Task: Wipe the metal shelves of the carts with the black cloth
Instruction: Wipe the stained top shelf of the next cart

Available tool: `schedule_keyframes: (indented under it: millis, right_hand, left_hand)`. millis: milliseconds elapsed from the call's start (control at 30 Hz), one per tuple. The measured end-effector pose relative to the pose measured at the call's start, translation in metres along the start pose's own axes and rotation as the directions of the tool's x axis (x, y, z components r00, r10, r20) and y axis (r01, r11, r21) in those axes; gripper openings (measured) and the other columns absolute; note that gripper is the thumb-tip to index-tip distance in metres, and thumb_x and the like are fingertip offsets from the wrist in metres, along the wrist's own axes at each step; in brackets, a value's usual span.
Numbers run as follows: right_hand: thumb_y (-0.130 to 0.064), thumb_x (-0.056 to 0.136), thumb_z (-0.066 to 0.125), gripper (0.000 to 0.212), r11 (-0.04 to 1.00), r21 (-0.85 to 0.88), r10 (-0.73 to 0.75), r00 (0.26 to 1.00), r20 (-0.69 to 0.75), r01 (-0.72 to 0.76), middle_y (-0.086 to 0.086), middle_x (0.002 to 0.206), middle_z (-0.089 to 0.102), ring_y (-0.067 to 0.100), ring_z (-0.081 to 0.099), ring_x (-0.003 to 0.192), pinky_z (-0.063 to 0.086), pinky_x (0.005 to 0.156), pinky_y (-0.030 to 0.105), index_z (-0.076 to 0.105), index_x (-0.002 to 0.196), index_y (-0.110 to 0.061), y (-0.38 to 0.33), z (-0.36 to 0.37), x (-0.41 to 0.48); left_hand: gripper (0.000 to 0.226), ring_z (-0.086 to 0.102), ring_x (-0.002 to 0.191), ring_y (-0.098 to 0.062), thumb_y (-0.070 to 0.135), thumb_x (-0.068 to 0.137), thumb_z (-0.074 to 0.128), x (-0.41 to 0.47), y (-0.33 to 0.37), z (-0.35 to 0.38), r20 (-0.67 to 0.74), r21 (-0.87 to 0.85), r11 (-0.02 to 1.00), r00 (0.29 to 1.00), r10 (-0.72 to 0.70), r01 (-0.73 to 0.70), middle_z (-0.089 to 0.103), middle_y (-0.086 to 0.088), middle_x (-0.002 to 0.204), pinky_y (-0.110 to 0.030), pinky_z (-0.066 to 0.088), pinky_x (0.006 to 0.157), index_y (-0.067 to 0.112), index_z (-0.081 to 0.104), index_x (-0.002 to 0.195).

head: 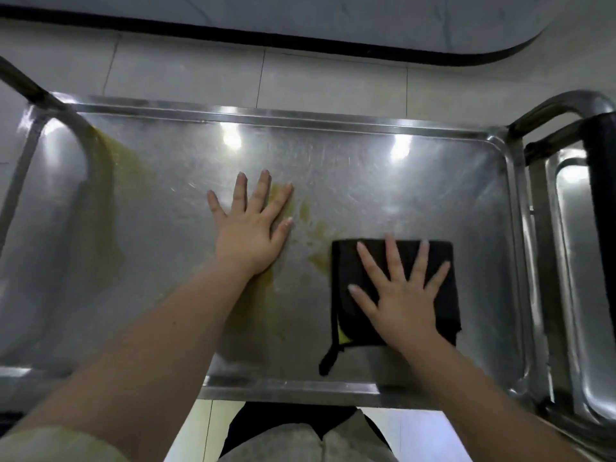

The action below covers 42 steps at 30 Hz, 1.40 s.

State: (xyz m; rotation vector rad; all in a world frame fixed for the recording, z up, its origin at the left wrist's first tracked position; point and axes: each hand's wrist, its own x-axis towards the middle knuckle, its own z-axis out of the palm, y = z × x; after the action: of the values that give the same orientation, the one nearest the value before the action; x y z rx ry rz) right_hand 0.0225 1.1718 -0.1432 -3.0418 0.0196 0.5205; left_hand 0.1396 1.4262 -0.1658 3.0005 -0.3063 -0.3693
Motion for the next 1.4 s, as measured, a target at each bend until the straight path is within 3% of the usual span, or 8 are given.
schedule_keyframes:
  millis: [100,267,433,667,867,1033,1233,1400]
  right_hand:
    - [-0.079,0.088,0.007,0.068,0.997,0.040,0.063,0.997,-0.038,-0.062,-0.006,0.164,-0.018,0.047,-0.021,0.144,-0.012,0.108,0.073,-0.015,0.148,-0.054,-0.010,-0.033,0.114]
    - [-0.077,0.090,0.013,0.070,0.992,0.071,0.109,0.994,-0.016,-0.107,-0.006,0.164,-0.019,0.046,-0.021,0.145,-0.011,0.108,0.073,-0.010,0.151,-0.052,-0.030,-0.061,0.201]
    - [-0.077,0.090,0.008,0.070,0.998,0.051,0.025,1.000,-0.011,-0.024,-0.003,0.165,-0.012,0.044,-0.017,0.147,-0.006,0.111,0.072,-0.011,0.151,-0.050,-0.024,-0.025,0.093]
    - [-0.073,0.094,0.018,0.067,0.996,0.051,-0.081,0.989,0.123,0.075,0.004,0.162,0.023,0.052,0.007,0.146,0.010,0.106,0.078,0.024,0.153,-0.044,-0.039,0.025,-0.081]
    - [-0.078,0.088,0.007,0.067,0.997,0.069,0.039,0.999,-0.034,-0.037,-0.007,0.165,-0.011,0.046,-0.018,0.146,-0.010,0.109,0.073,-0.013,0.148,-0.056,-0.036,-0.020,0.080]
    - [-0.076,0.091,0.014,0.068,0.993,0.071,0.095,0.995,-0.020,-0.094,-0.007,0.165,-0.015,0.045,-0.018,0.146,-0.011,0.109,0.073,-0.008,0.151,-0.052,-0.039,-0.062,0.200]
    - [-0.075,0.091,0.009,0.068,0.999,0.046,-0.005,0.999,-0.050,0.007,-0.003,0.166,-0.005,0.045,-0.014,0.147,-0.003,0.111,0.072,-0.007,0.153,-0.049,-0.032,-0.019,0.080]
    - [-0.071,0.092,0.026,0.067,0.994,0.045,-0.098,0.992,0.073,0.095,0.003,0.163,0.019,0.051,0.005,0.147,0.008,0.107,0.078,0.026,0.153,-0.042,-0.041,0.024,-0.073]
  left_hand:
    - [0.057,-0.015,0.151,-0.030,0.064,0.098,0.009,0.001,0.000,0.002,-0.003,0.003,1.000,1.000,0.001,-0.001,-0.013,0.008,0.165,-0.073,-0.008,0.110,0.051,-0.006,0.152]
    - [0.056,-0.017,0.151,-0.028,0.064,0.098,0.007,0.002,-0.003,0.002,-0.004,-0.004,1.000,1.000,-0.009,0.009,-0.016,0.009,0.164,-0.072,-0.008,0.111,0.053,-0.010,0.151]
    - [0.057,-0.018,0.150,-0.028,0.064,0.099,0.009,0.003,-0.001,-0.002,0.017,-0.014,1.000,1.000,-0.016,0.016,-0.017,0.010,0.164,-0.072,-0.008,0.111,0.053,-0.010,0.151]
    - [0.057,-0.014,0.151,-0.029,0.063,0.100,0.012,0.001,0.000,-0.002,-0.013,-0.033,0.999,1.000,0.004,-0.004,-0.011,0.008,0.165,-0.072,-0.009,0.110,0.050,-0.005,0.153]
    - [0.057,-0.016,0.151,-0.029,0.062,0.100,0.010,0.001,-0.002,-0.001,-0.006,-0.022,1.000,1.000,0.008,-0.008,-0.014,0.007,0.165,-0.072,-0.007,0.111,0.050,-0.008,0.153]
    - [0.056,-0.016,0.151,-0.028,0.061,0.099,0.010,0.002,-0.003,0.000,-0.005,-0.019,1.000,1.000,-0.001,0.001,-0.014,0.009,0.165,-0.072,-0.006,0.111,0.052,-0.008,0.152]
    - [0.057,-0.015,0.151,-0.029,0.062,0.100,0.012,0.002,-0.002,0.000,-0.008,-0.026,1.000,1.000,-0.008,0.008,-0.013,0.009,0.165,-0.073,-0.007,0.111,0.051,-0.005,0.153]
    - [0.057,-0.012,0.151,-0.029,0.062,0.100,0.013,0.002,0.000,-0.001,-0.002,-0.014,1.000,1.000,-0.013,0.013,-0.010,0.008,0.165,-0.073,-0.005,0.110,0.051,-0.004,0.153]
